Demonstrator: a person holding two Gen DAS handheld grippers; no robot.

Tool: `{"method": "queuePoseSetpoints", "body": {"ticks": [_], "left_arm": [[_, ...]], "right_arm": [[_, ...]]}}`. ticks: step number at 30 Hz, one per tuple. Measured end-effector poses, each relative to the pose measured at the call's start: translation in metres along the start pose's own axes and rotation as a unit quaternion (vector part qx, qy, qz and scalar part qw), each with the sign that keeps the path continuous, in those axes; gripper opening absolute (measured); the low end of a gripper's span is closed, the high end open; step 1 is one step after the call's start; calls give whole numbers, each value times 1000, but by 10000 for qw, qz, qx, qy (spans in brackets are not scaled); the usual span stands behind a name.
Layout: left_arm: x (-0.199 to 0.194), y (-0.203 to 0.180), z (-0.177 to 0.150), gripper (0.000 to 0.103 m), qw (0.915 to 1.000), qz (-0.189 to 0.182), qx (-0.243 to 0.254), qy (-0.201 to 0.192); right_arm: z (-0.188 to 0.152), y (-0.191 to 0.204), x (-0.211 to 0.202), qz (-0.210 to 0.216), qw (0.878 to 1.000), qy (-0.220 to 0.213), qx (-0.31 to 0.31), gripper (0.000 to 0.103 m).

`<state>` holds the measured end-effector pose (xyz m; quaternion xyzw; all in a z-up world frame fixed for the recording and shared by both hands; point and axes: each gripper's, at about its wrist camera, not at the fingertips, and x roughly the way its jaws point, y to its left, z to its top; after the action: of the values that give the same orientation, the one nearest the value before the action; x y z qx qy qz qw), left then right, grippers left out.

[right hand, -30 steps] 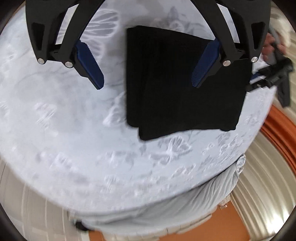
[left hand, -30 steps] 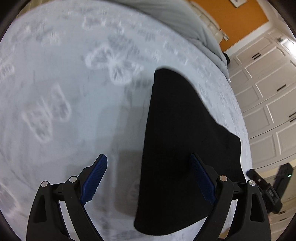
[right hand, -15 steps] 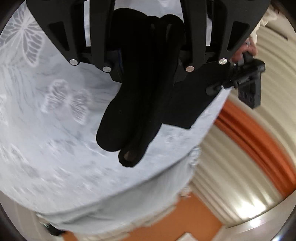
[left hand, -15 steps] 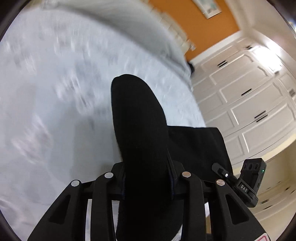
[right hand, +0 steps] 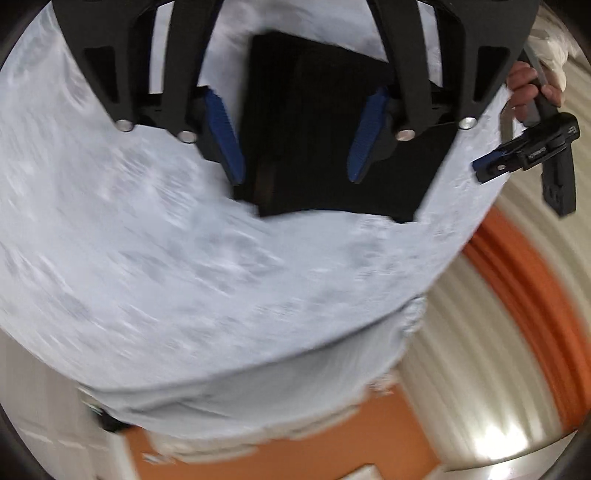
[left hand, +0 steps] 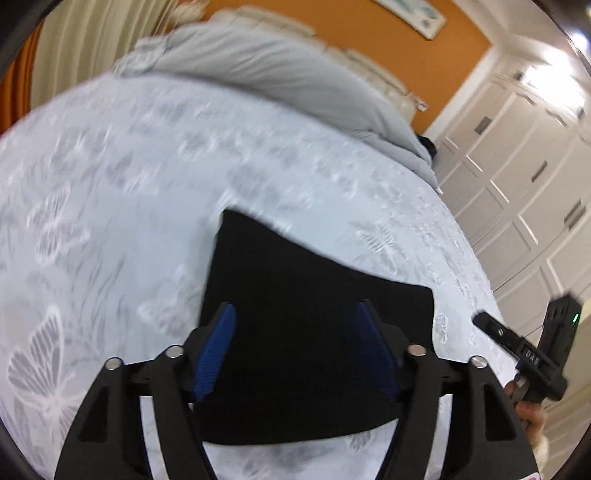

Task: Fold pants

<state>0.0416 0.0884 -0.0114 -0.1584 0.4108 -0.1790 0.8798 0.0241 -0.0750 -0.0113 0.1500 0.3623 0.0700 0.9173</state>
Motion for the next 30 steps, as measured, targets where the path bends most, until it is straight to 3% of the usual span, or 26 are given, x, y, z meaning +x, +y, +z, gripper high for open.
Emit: {"method": "queuePoseSetpoints", "body": {"ticks": [3,5,6,8,9,11,13,15,16,18,21,23,26,30], "left_arm": [[21,-25,5,73,9987,339,370,-43],[39,-33,-1,73,9971,575,502,76],[51,-36,-3,73,9951,773,598,147],[60,-36,-9,73,9912,1051,776,210],[63,-34,-12,73,9883,1225,885,218],[64,-29,-14,73,9861,1311,993,240],[64,-23,-14,73,9862,1320,952,290],[64,-19,-14,74,9873,1282,874,351],[64,-17,-14,74,9874,1289,835,378],[65,-15,-14,74,9879,1275,773,432],[61,-16,-16,74,9878,1286,787,379],[59,-19,-19,74,9867,1316,891,336],[58,-22,-24,74,9836,1419,1065,311],[57,-23,-33,74,9805,1488,1230,372]], "right_arm": [[5,29,40,34,9971,461,-609,30],[2,10,89,-847,9876,1060,-786,18],[0,-7,101,-1128,9845,1185,-634,16],[14,-32,90,-970,9906,947,169,11],[20,-30,78,-1064,9909,778,271,13],[26,-7,51,-761,9959,480,-30,14],[11,9,48,-465,9962,703,-239,15],[-13,10,70,-777,9879,1239,-519,15],[-23,2,79,-866,9864,1298,-506,12],[-21,-6,60,-645,9921,1078,-37,12],[-28,11,20,-492,9949,826,-298,18],[-39,18,17,-427,9935,963,-439,18],[-59,11,35,-523,9863,1495,-464,19],[-54,6,14,-325,9915,1231,-256,20]]}}
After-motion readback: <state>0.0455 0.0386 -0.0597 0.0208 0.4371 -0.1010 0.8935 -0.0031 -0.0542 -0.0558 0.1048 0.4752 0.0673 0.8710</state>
